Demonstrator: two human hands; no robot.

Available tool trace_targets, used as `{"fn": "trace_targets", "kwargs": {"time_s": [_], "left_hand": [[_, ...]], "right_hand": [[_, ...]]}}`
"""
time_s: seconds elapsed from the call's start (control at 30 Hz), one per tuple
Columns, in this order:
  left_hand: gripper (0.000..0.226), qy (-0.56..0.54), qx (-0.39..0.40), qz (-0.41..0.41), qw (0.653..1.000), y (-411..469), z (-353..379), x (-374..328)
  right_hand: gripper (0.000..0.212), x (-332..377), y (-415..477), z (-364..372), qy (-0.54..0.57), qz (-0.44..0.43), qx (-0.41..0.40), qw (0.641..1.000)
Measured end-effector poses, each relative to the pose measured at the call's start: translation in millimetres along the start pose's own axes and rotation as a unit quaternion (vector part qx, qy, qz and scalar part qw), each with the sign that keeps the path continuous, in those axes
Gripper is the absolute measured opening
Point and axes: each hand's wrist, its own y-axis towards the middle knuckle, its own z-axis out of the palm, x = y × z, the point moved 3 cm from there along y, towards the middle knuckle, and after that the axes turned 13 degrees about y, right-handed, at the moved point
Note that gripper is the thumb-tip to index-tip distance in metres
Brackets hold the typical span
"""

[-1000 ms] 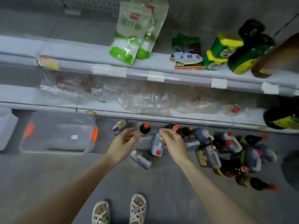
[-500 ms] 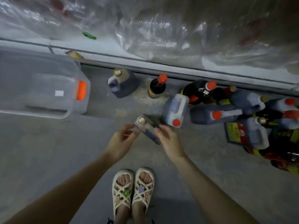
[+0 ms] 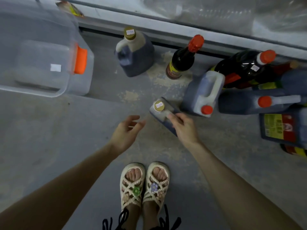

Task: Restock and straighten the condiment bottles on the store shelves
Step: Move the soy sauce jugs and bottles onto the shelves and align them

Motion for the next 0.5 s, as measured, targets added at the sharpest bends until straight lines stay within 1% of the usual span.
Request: {"fn": "trace_targets", "kwargs": {"time_s": [0.07, 0.13, 0.27, 0.4, 0.5], "left_hand": [[0.04, -0.003, -0.001, -0.001, 1.0, -1.2, -1.7, 4.4], [0.04, -0.003, -0.002, -0.002, 1.0, -5.7, -3.8, 5.6], [0.041, -0.011, 0.011, 0.003, 1.0, -24.2, -10.0, -2.2], [0.043, -0.002, 0.017, 0.034, 0.999, -55.7, -23.2, -34.5], [0.047, 0.001, 0.021, 0.069, 0.997, -91.1, -39.9, -70.2]], "right_hand": [[0.021, -0.3, -1.4, 4.5, -0.018, 0.003, 0.018, 1.0], [0.019, 3.3, -7.3, 6.1, -0.027, -0.002, 0.026, 0.999], [0.017, 24.0, -29.6, -6.0, 0.011, 0.003, 0.032, 0.999], [0.016, 65.7, -61.9, -26.9, 0.031, -0.005, 0.046, 0.998], [0.018, 111.6, -96.8, -52.4, 0.041, -0.018, 0.044, 0.998]]}}
